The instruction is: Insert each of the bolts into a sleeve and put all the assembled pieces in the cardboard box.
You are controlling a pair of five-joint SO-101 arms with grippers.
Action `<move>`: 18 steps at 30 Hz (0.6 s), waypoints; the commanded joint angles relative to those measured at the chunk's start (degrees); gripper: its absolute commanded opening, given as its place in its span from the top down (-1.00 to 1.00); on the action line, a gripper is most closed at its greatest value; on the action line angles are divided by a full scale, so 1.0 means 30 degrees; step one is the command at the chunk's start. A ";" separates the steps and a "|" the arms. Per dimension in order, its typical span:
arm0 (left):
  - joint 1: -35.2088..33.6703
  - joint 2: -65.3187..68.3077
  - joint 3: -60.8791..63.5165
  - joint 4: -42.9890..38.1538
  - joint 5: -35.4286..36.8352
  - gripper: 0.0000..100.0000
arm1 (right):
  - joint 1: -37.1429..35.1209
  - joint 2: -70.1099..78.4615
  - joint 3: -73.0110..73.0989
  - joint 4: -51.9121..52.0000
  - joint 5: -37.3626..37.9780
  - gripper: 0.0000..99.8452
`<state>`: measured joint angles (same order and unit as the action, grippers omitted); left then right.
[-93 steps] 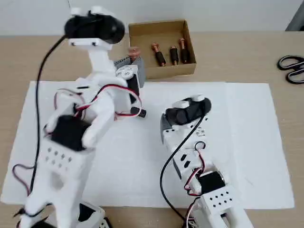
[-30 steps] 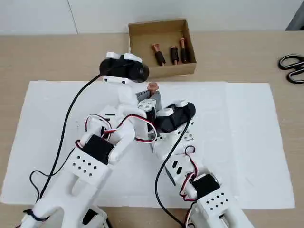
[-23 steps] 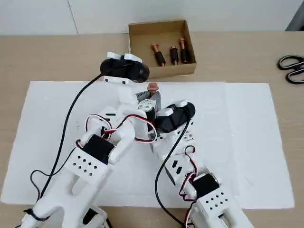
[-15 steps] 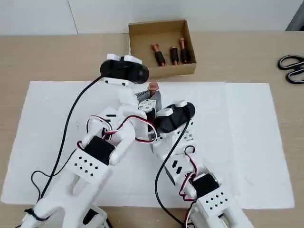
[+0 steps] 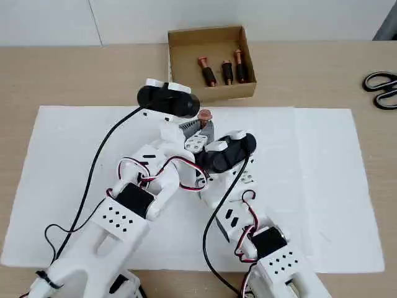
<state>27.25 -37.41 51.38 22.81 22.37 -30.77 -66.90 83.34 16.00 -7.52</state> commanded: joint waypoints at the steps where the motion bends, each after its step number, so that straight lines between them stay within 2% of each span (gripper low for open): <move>1: 0.0029 -0.0850 -0.0132 0.0088 -0.0703 0.99 | 0.0220 -0.0308 -0.0147 -0.0366 -0.0205 0.99; 8: 0.0029 -0.2755 -0.0103 0.2315 -0.0703 0.99 | 0.0249 -0.0308 -0.0147 -0.0366 -0.0205 0.99; 18: 0.0029 -0.2755 0.0366 0.2286 -0.0733 0.99 | 0.0249 -0.0308 -0.0147 -0.0366 -0.0205 0.99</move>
<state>27.34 -43.74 52.26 29.85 20.88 -30.86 -66.90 83.34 16.00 -7.52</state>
